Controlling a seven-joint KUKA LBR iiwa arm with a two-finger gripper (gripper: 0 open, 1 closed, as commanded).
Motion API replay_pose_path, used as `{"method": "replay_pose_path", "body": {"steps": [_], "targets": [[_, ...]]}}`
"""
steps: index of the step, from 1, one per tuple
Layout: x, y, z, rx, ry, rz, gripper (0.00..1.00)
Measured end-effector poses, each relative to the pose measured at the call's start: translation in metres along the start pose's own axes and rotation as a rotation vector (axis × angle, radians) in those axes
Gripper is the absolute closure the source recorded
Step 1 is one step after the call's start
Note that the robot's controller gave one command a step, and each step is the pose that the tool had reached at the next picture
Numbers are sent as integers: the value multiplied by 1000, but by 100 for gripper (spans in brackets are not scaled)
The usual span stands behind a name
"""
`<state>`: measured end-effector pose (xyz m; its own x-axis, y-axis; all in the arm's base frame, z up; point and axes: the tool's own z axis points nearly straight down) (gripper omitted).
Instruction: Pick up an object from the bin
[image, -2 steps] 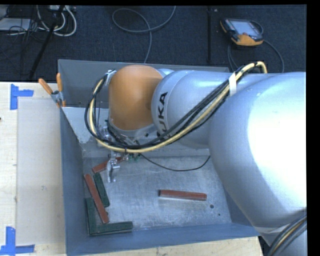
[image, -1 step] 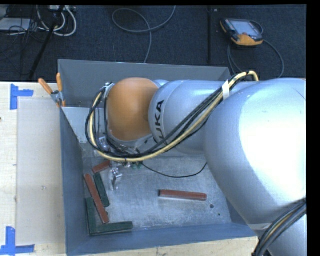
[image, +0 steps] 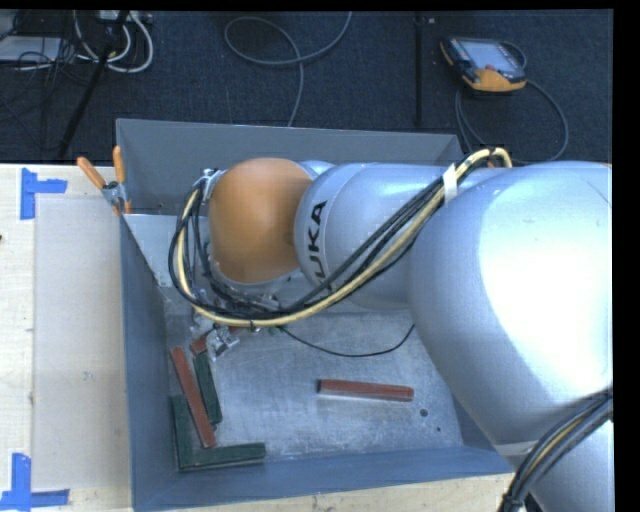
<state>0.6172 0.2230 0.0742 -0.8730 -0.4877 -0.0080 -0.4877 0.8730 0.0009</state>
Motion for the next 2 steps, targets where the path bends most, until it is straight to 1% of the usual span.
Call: {"method": "replay_pose_path", "body": {"steps": [1, 2], "targets": [[0, 0, 0, 0, 0, 1, 100], [13, -18, -174, 1, 4, -24, 100]]}}
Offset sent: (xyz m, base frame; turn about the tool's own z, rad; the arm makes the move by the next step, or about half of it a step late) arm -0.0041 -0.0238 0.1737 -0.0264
